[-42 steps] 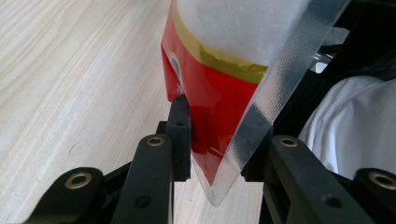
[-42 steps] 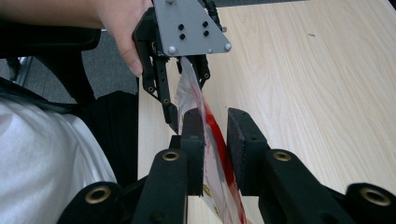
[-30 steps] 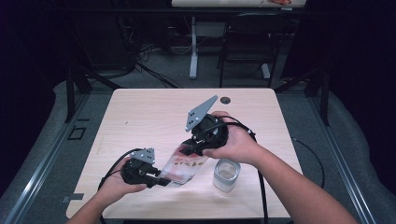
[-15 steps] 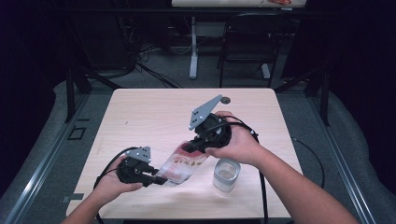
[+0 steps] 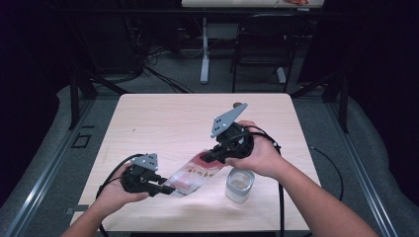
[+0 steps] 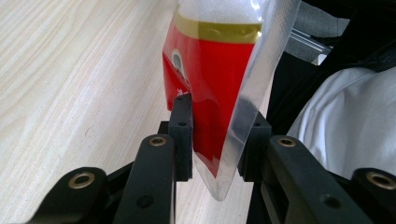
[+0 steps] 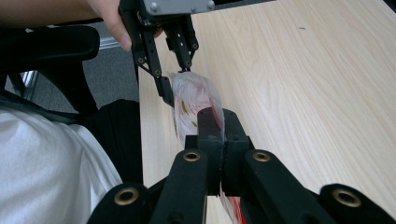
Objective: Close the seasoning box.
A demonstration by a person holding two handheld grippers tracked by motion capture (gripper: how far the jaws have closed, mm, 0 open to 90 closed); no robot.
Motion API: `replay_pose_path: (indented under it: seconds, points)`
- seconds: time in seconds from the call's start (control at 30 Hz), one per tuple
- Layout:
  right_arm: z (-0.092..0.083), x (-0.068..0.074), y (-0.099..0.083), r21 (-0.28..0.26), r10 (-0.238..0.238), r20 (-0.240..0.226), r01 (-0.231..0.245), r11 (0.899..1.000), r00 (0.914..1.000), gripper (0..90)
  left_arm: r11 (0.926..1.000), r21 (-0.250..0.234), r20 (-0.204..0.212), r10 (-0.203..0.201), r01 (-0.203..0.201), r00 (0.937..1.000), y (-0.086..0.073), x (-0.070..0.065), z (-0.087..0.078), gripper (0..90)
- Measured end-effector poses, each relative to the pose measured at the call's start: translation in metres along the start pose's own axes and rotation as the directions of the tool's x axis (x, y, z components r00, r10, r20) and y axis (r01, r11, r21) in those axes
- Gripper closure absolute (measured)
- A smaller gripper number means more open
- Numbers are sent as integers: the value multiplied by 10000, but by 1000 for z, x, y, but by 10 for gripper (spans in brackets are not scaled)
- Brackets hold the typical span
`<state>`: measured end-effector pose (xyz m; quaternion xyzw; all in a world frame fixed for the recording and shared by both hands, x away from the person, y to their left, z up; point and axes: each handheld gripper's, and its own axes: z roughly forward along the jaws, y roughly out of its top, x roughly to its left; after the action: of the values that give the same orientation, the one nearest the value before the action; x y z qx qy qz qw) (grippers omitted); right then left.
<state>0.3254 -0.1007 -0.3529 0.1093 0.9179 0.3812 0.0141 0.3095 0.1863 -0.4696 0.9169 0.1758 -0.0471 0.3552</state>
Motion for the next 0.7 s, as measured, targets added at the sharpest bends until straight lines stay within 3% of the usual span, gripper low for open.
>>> replay_pose_path:
  seconds: [0.63, 0.7]
  points:
    - [-2, -4, -23, -257, 612, -46, -613, 9978, 9981, 899, 9999, 137, -130, -53, 54, 9999, 3, 0, -10, 726]
    - [-2, -4, -26, -338, 688, -63, -690, 9970, 9976, 899, 10000, -36, 114, -81, 82, 9999, 3, 0, -11, 726]
